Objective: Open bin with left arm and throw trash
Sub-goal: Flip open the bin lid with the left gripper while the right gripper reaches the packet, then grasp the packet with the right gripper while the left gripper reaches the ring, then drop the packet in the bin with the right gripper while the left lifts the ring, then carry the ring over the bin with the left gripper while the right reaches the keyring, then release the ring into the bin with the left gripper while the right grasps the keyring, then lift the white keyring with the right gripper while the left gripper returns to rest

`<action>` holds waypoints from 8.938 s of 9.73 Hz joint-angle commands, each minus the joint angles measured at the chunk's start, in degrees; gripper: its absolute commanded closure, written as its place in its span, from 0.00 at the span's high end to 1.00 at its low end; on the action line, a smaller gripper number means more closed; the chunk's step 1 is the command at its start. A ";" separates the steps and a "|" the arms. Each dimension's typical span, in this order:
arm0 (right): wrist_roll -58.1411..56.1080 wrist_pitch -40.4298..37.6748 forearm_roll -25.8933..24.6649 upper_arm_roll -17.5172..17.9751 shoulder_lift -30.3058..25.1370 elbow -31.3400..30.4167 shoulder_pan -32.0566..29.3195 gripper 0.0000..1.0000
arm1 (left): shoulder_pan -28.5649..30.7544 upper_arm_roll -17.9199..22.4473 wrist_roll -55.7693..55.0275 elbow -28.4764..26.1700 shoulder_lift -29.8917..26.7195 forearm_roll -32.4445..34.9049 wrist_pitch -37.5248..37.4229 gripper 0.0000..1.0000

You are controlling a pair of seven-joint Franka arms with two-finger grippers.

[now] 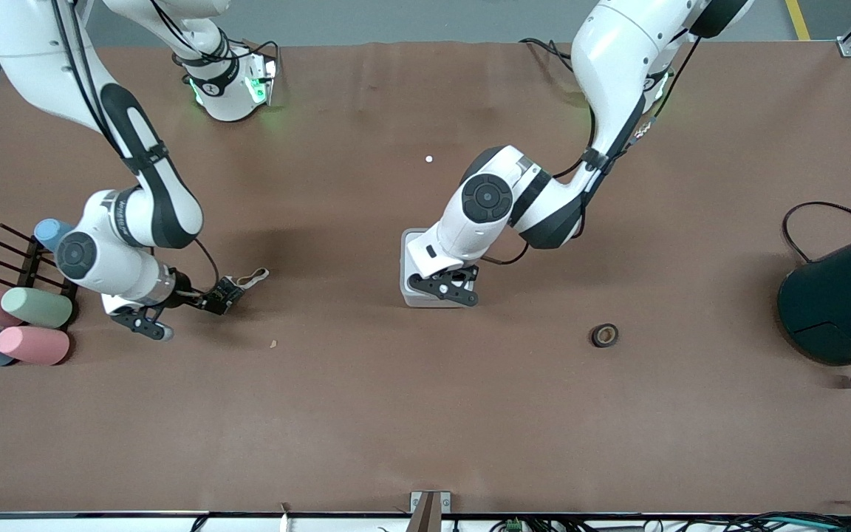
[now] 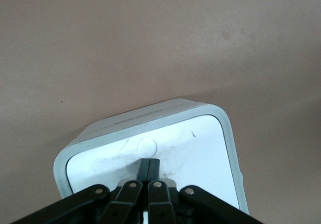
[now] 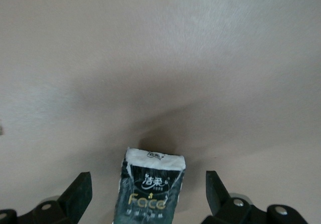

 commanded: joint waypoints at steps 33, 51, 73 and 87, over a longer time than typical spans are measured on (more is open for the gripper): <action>31.96 -15.23 -4.52 0.24 10.63 34.19 41.35 0.12 | 29.38 -11.09 10.13 -17.84 -9.87 12.43 3.95 0.00; -4.23 -28.77 -2.76 0.41 -9.76 15.93 9.31 0.90 | 11.19 -13.31 -23.93 -12.11 -9.70 12.70 -5.99 0.02; 53.21 6.83 3.57 -2.14 -3.69 -11.78 9.98 0.02 | 29.87 4.19 13.49 3.09 -31.37 4.36 -38.58 1.00; 44.40 -16.83 -5.05 -2.05 -5.19 27.51 37.13 0.00 | 24.55 16.39 23.26 0.80 -36.15 1.63 -39.48 1.00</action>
